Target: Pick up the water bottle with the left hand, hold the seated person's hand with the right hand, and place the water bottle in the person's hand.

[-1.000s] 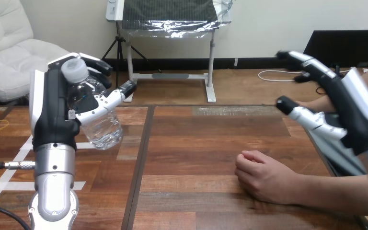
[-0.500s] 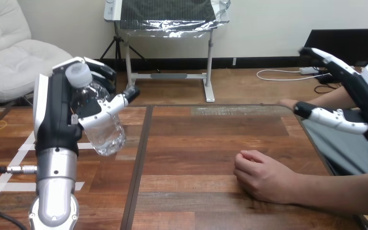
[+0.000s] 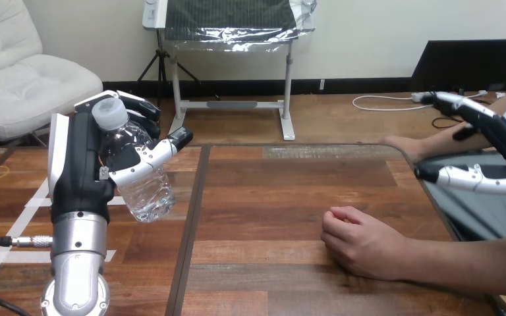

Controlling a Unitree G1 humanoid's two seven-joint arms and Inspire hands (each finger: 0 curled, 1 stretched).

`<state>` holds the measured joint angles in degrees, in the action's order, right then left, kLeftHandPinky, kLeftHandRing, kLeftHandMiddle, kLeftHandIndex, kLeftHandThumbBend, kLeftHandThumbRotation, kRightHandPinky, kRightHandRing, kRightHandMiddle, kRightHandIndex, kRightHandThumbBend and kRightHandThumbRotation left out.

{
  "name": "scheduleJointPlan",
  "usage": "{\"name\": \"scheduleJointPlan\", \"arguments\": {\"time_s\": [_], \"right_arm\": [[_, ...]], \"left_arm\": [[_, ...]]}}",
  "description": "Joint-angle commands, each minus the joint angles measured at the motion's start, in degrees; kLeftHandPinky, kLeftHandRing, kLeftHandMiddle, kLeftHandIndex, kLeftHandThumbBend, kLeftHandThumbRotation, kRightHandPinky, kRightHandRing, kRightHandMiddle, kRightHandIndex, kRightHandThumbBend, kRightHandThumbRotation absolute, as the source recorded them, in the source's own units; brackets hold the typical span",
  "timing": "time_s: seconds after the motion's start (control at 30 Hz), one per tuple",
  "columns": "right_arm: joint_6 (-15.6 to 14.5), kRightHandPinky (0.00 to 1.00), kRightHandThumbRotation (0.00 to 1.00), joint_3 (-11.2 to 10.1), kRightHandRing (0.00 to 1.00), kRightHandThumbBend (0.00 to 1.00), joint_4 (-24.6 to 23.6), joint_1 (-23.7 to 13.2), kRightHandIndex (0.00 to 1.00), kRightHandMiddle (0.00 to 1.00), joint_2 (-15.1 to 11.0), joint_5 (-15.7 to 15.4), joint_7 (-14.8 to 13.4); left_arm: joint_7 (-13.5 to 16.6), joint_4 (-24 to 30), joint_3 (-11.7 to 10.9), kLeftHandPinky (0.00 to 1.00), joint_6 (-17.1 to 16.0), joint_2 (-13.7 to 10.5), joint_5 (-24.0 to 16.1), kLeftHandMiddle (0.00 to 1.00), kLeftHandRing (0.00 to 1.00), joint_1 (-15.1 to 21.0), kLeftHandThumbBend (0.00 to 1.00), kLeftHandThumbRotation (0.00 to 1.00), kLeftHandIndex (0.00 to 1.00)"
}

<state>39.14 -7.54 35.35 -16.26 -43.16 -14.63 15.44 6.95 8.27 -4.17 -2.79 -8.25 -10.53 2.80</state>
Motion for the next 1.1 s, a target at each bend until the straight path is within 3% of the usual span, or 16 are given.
{"name": "scheduleJointPlan", "arguments": {"time_s": [0.0, 0.3, 0.53, 0.77, 0.8, 1.07], "right_arm": [[0.04, 0.71, 0.66, 0.73, 0.88, 0.98, 0.79, -4.58, 0.86, 0.88, -2.07, 1.28, 1.75], [-0.46, 0.72, 0.61, 1.59, 0.88, 1.00, 2.24, -4.34, 0.86, 0.88, -2.81, 1.18, 4.00], [-3.40, 0.73, 0.56, 2.70, 0.88, 1.00, 2.31, -4.13, 0.85, 0.88, -3.50, 0.23, 6.47], [-5.30, 0.74, 0.41, 4.13, 0.87, 1.00, 2.27, -4.12, 0.84, 0.87, -3.79, -0.84, 7.42], [-6.48, 0.74, 0.36, 5.00, 0.87, 1.00, 2.78, -4.63, 0.84, 0.87, -3.78, -1.05, 8.60], [-9.54, 0.74, 0.27, 7.13, 0.86, 1.00, 3.92, -5.99, 0.84, 0.87, -3.97, -1.33, 12.24]], "left_arm": [[0.00, 1.47, -0.33, 0.27, -2.61, -0.28, 0.28, 0.39, 0.34, 2.82, 0.67, 0.00, 0.41], [-0.04, 0.86, -0.08, 0.27, -3.14, 0.26, 0.85, 0.39, 0.34, 2.54, 0.66, 0.00, 0.41], [-0.35, 0.05, 0.11, 0.27, -4.14, 0.41, 1.32, 0.39, 0.34, 2.50, 0.66, 0.00, 0.41], [-0.55, -0.29, 0.24, 0.27, -4.10, 0.42, 1.22, 0.39, 0.34, 2.51, 0.66, 0.00, 0.41], [-0.72, -0.43, 0.20, 0.27, -4.06, 0.49, 1.49, 0.38, 0.34, 2.56, 0.66, 0.00, 0.41], [-1.03, -0.37, 0.05, 0.27, -3.71, 0.61, 1.92, 0.39, 0.34, 2.40, 0.64, 0.00, 0.42]]}}
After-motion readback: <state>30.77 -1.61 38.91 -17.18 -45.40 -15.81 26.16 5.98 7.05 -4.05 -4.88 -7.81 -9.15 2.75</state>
